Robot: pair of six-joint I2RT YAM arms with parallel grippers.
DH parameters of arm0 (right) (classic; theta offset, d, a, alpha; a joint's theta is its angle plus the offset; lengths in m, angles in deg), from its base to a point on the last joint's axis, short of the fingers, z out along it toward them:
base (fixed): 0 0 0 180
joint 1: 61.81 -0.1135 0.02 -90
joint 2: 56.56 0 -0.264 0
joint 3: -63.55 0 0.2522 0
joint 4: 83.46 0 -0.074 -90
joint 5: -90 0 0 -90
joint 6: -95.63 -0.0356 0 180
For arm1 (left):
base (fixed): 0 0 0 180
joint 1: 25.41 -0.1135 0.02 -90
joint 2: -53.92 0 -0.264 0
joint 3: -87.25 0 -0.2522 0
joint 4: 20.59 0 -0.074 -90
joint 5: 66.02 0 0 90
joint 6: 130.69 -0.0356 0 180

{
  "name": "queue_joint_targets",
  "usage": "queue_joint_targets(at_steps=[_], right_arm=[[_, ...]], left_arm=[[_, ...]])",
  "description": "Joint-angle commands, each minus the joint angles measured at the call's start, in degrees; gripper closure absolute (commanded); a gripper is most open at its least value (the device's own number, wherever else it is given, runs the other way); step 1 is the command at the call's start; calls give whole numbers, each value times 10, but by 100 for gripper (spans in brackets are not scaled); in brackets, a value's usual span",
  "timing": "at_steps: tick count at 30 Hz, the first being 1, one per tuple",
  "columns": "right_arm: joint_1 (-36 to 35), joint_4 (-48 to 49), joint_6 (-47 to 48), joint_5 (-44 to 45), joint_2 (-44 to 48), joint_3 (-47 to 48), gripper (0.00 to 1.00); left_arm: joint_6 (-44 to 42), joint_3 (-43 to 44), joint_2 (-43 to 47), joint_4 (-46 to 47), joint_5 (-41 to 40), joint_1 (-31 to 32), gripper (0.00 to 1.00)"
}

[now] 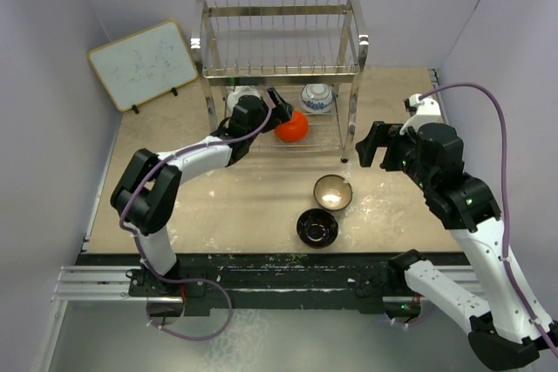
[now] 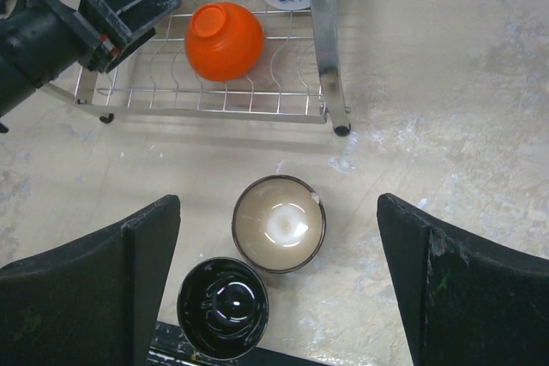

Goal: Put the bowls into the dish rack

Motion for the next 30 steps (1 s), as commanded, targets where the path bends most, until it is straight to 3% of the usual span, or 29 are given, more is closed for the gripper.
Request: queue_joint_targets(at_steps=[1,4,8,11,15,16,30], right_arm=[[2,10,-1,4,13,0,2],[2,8,-3,3,15,2,2],[2,5,-5,5,18,5,2],[2,2,-8,5,19,7,2],[2,0,-10,7,21,5,2],[2,0,-10,7,21,5,2],[2,2,-2,18,11,5,2]], left_arm=[[-70,-34,55,17,-14,34,1],[-100,-45,63,0,-31,64,3],[-123,-59,60,-3,-67,92,17],[-130,-56,50,4,-77,96,38],[-143,-31,36,3,-90,96,83],[-147,-20,28,-2,-93,96,86],[-142,63,-79,8,-84,92,86]])
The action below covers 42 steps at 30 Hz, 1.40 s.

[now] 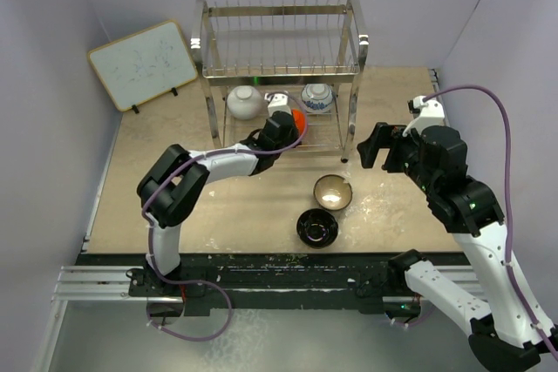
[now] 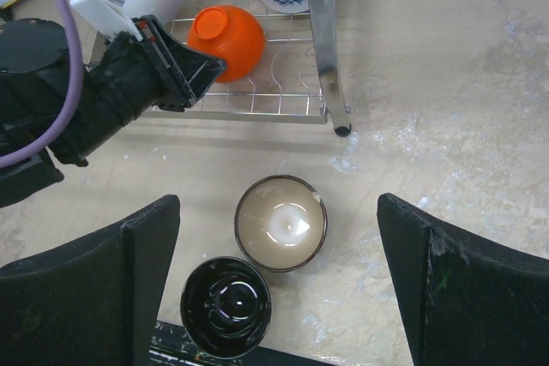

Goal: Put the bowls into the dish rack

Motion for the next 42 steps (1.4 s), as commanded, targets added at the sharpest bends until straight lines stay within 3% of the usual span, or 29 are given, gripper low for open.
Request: queue_joint_targets(at_steps=[1,8,28,32,37,42], right_arm=[[3,7,5,17,-4,5,2],[2,9,8,21,-9,-1,1],[2,22,12,18,-30,-5,1],[2,24,13,18,-33,-5,1],[2,24,13,15,-33,-6,1],[2,24,12,12,-33,-5,1]], left_arm=[[-4,41,-23,28,-2,-6,86],[-24,71,-54,27,-17,-25,90],[-68,170,-144,42,18,-78,80],[-80,169,-144,44,13,-80,74],[-108,150,-140,73,34,-86,54],[-120,111,-111,99,51,-87,47]])
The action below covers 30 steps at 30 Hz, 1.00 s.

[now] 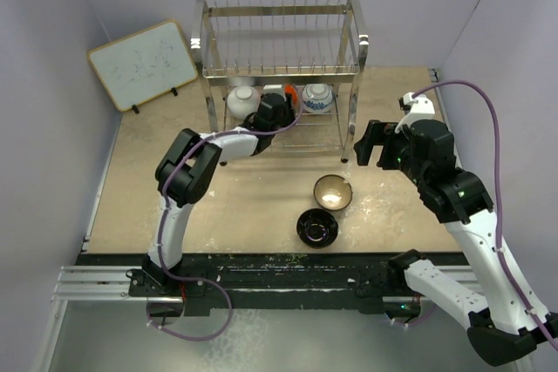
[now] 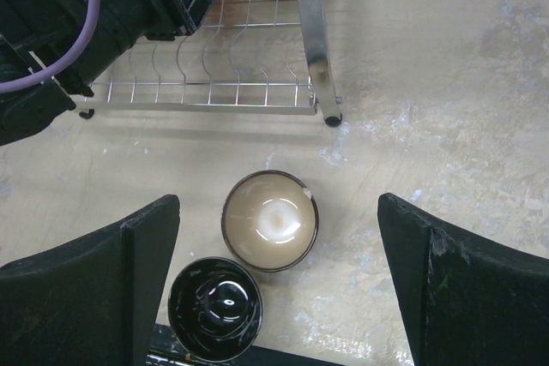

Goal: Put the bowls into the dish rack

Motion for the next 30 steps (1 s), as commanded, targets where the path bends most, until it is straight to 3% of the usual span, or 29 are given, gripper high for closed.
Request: queue_joint_targets(at_steps=[1,10,16,19,30], right_arm=[[2,20,8,1,2,4,1],[2,16,2,-3,15,-1,1],[2,12,-1,-1,22,-5,1],[2,7,-4,-2,25,-2,1],[2,-22,-3,15,35,31,2]], left_arm=[[-26,-38,47,55,22,-6,45],[-44,-143,152,82,52,10,21],[-84,-213,225,78,73,48,11],[-93,-275,274,94,86,70,0],[-132,-420,497,8,43,212,1]])
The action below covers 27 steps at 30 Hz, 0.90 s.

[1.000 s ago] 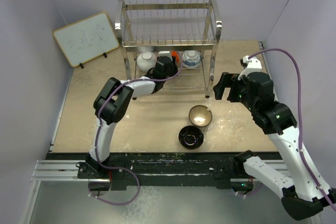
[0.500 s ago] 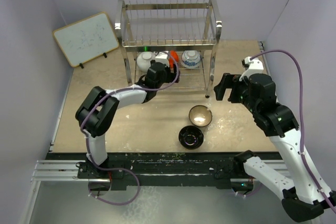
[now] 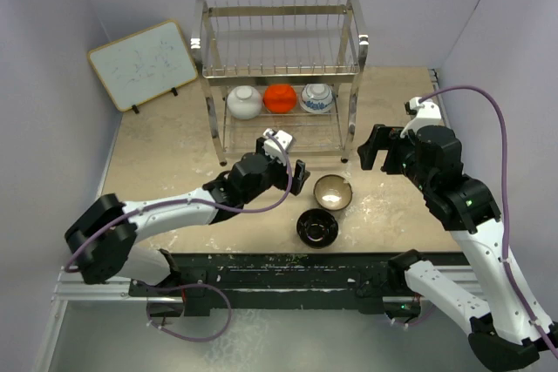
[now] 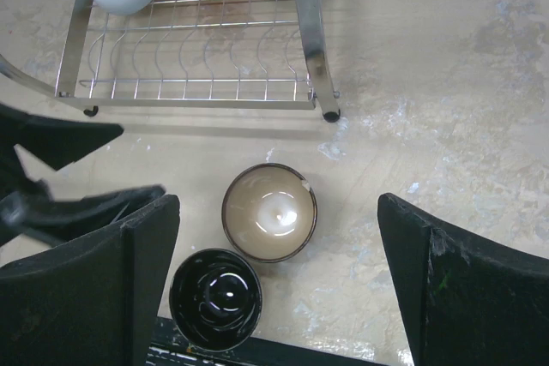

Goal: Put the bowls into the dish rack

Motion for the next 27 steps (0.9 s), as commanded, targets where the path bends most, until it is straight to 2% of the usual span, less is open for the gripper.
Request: queue_joint_targets(at_steps=[1,6,12,18,24,27], right_arm=[[2,-12,-2,15,10,34,2],[2,-24,-5,25,15,37,2],[2,-41,-5,36,20,64,1],[2,-50,-8,31,28,71,2],[2,-56,-10,28,36,71,2],[2,-59,-8,30,36,74,2]], left_arm=[[-20,-23,92,-27,-17,60,1],[-21,-14,126,-98,-51,186,2],[2,3,80,-136,-132,319,7],[10,45,-16,-127,-154,371,11],[-17,123,-128,-139,-174,374,11],[-18,171,-175,-178,-204,373,11]])
